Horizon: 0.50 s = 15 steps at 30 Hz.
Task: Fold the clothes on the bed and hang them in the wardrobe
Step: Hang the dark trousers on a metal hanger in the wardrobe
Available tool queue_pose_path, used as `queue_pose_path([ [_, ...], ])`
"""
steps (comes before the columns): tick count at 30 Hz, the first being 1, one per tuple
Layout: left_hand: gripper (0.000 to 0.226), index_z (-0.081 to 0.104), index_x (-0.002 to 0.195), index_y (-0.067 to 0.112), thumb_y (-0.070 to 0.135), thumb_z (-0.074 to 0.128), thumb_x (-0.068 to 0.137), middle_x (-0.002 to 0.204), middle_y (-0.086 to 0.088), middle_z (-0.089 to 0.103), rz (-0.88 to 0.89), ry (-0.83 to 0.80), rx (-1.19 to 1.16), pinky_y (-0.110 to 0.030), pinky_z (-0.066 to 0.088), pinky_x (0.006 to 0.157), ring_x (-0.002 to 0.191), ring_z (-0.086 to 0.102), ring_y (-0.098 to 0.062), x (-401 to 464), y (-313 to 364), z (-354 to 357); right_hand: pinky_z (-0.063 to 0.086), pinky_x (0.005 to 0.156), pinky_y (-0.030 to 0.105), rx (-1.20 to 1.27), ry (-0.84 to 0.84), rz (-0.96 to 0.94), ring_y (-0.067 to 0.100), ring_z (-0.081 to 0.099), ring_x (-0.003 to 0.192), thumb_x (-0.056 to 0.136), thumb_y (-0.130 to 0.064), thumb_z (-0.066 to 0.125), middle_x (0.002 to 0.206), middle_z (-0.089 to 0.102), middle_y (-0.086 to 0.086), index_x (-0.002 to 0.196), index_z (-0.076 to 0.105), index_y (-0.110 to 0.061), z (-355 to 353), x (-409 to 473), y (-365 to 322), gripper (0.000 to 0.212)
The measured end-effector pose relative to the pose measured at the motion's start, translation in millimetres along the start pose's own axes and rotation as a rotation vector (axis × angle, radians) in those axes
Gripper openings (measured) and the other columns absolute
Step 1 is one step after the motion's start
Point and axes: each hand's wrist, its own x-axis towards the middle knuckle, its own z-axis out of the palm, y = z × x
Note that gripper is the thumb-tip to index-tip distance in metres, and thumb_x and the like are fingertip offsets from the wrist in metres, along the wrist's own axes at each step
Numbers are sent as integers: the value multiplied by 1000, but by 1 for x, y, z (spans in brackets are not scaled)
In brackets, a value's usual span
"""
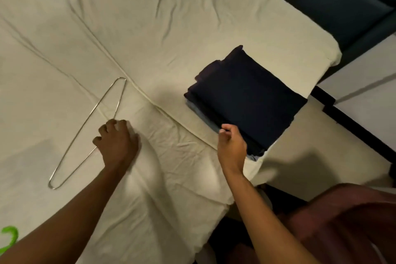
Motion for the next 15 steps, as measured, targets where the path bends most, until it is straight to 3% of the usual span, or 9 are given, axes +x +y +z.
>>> queue_pose_path([
  [4, 36, 58, 123, 14, 34, 63, 93, 115, -13, 62, 107, -173, -315, -46, 47, 82, 107, 57, -36, -11, 85, 2, 35, 72, 17, 39, 342, 65, 19, 56, 91, 96, -16, 59, 106, 57, 6, 113, 58, -9, -37, 25, 12, 19],
  [6, 35, 57, 123, 16, 37, 60, 95, 110, -7, 67, 94, -243, -508, -38, 48, 82, 102, 63, -28, -19, 133, 2, 36, 85, 24, 56, 427, 183, 27, 53, 105, 94, -18, 63, 119, 51, 12, 121, 52, -7, -52, 38, 21, 31],
  [8, 38, 55, 125, 17, 40, 60, 95, 111, -4, 69, -25, -342, -701, -35, 50, 87, 102, 65, -24, -23, 175, 2, 39, 100, 38, 65, 401, 335, 36, 47, 120, 92, -22, 66, 133, 45, 17, 129, 46, -6, -63, 52, 31, 45],
  [10, 38, 52, 122, 21, 43, 62, 94, 116, -4, 67, -225, -473, -946, -42, 54, 94, 104, 65, -25, -22, 207, 3, 40, 106, 46, 64, 302, 456, 40, 46, 125, 91, -27, 68, 139, 44, 18, 135, 43, -6, -70, 65, 39, 55],
  [13, 37, 48, 119, 20, 40, 66, 93, 118, -7, 63, -452, -573, -1235, -41, 59, 85, 94, 66, -21, -14, 235, 8, 49, 100, 47, 133, 178, 578, 37, 56, 116, 89, -34, 69, 134, 54, 15, 133, 45, -8, -78, 80, 49, 56],
  [15, 41, 50, 122, 15, 39, 68, 93, 111, -7, 62, -570, -583, -1320, -36, 60, 77, 82, 63, -18, -9, 242, 12, 56, 84, 47, 225, 133, 654, 34, 61, 106, 87, -37, 71, 126, 60, 12, 126, 51, -10, -82, 84, 55, 51],
])
